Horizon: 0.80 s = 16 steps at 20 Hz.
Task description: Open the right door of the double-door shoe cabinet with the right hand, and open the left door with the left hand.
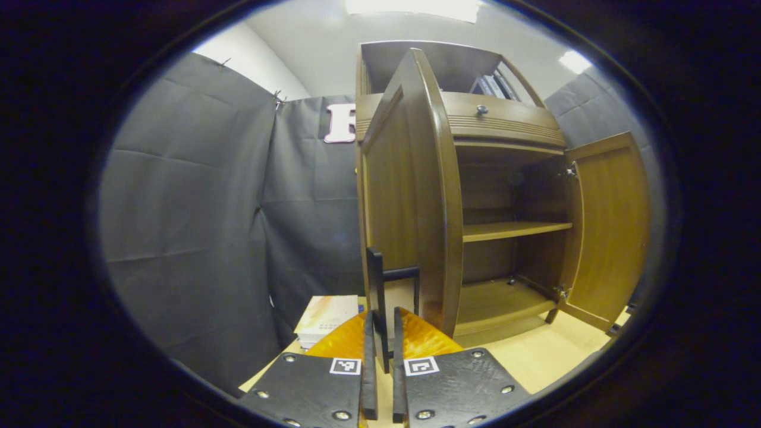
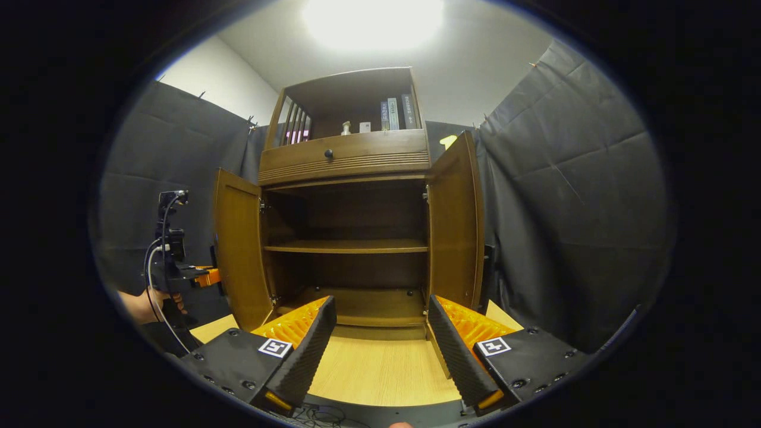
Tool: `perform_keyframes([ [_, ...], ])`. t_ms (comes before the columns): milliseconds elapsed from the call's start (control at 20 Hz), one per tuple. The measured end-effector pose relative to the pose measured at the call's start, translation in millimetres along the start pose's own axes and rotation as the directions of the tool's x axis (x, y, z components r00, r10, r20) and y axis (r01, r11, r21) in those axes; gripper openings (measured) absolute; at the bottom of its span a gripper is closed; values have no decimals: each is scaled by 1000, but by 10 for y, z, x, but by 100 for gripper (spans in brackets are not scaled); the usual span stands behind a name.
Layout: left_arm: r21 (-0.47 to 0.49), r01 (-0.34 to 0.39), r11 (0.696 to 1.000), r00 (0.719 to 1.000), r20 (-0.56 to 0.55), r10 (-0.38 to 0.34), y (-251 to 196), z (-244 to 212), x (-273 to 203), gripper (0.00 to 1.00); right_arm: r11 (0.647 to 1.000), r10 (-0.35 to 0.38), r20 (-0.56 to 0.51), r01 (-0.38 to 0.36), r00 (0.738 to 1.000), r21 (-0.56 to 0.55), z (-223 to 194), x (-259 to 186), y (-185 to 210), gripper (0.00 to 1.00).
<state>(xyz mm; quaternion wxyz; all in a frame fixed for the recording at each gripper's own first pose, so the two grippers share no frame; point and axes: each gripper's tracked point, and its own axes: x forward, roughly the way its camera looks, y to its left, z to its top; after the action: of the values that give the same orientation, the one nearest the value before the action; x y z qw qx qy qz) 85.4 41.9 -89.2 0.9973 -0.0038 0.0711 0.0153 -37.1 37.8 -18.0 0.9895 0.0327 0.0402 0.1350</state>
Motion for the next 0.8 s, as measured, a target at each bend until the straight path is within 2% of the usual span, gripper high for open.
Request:
perform_keyframes([
  [50, -7, -1, 1000, 1000, 2, 1, 68, -5, -16, 14, 1000, -3, -1, 3, 1000, 1, 3, 9, 40, 97],
  [200, 1, -19, 1000, 1000, 11, 19, 342, 10, -65, 14, 1000, -7, -3, 7, 1000, 4, -21, -9, 168, 97],
  [300, -7, -30, 1000, 999, 13, 30, 509, 2, -89, 9, 1000, -5, -2, 5, 1000, 2, -26, -6, 265, 97],
  [350, -12, -38, 999, 999, 16, 39, 599, 2, -107, 11, 1000, -4, -3, 4, 1000, -2, -31, -5, 312, 97],
  [450, -22, -58, 998, 998, 18, 58, 756, 6, -110, 9, 1000, -4, -8, 4, 1000, -11, -41, 13, 400, 97],
  [500, -31, -58, 998, 998, 19, 58, 854, -8, -125, 14, 1000, -6, -9, 6, 1000, -13, -38, 34, 436, 92],
  [600, -28, -52, 998, 998, 20, 53, 956, -21, -118, 9, 1000, -11, -5, 11, 1000, -11, -19, 57, 496, 92],
  [800, -27, -39, 999, 999, 26, 40, 1046, -14, -138, 14, 999, -28, -9, 28, 1000, -20, -35, 106, 574, 92],
])
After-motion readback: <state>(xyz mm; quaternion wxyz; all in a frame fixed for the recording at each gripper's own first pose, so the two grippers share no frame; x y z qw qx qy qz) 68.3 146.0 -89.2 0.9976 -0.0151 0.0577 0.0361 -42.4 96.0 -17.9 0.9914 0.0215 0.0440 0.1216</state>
